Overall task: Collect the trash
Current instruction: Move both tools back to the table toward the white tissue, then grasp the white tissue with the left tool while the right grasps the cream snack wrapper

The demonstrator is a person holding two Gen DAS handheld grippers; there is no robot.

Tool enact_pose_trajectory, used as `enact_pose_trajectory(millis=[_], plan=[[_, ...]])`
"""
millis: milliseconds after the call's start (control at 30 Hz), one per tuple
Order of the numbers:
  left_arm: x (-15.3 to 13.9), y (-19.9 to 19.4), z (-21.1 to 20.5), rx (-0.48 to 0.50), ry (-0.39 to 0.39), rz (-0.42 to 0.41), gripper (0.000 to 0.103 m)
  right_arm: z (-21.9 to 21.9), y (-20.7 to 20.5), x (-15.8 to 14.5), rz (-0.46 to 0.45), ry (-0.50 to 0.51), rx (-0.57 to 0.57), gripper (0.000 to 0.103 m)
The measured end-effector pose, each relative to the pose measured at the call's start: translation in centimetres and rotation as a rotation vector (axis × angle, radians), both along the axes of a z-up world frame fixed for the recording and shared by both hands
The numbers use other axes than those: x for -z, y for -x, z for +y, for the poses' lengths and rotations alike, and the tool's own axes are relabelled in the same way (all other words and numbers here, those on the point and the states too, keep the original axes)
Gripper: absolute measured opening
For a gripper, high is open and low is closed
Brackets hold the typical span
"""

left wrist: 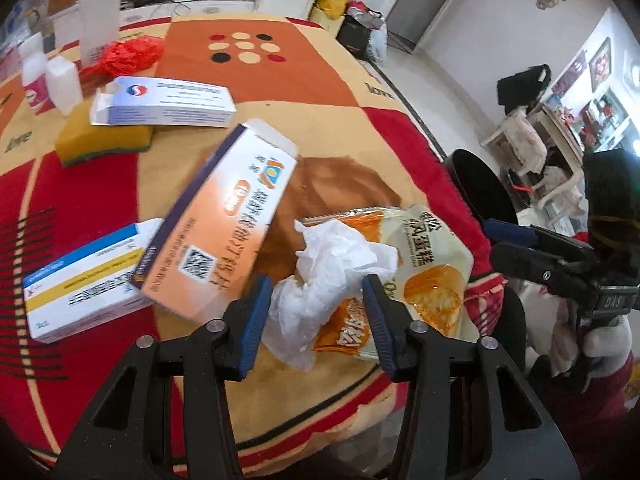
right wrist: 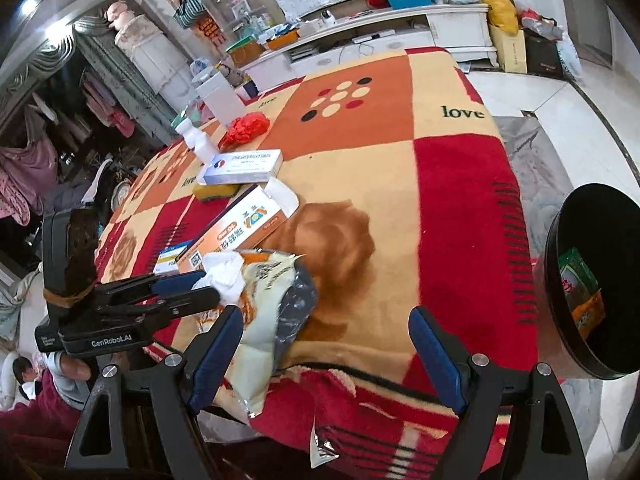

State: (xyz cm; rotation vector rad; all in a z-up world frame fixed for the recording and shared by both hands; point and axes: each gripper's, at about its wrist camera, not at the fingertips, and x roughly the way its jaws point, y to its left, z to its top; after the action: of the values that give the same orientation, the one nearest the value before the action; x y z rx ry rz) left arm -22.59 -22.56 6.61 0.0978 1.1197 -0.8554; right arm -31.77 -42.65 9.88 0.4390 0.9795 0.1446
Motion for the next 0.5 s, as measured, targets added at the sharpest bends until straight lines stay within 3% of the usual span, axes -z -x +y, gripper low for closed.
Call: enact_pose_trajectory(millis=[67, 200, 433, 500], plan=[[0.1, 0.1, -0.3, 0.013, -0.020, -0.015, 0.025, 0.4, 0.0, 0.0, 0.006, -0.001, -0.016, 0.083], [-0.6, -0.4, 0.9, -0.024, 0.015, -0.003, 0.023, 1.6, 0.1, 0.5, 0.018, -0.015, -0.042, 0.083], [-3.4, -1.4, 3.7, -0.105, 0.072, -0.059, 0.023, 3.4, -1.9, 3.2, 0.042, -0.058, -0.055, 0.082], [-3.4, -1.4, 4.0, -0.113, 0.071, -0.061, 0.023, 4.0, -2.6, 4.0, 0.044, -0.066, -0.059, 0.071]])
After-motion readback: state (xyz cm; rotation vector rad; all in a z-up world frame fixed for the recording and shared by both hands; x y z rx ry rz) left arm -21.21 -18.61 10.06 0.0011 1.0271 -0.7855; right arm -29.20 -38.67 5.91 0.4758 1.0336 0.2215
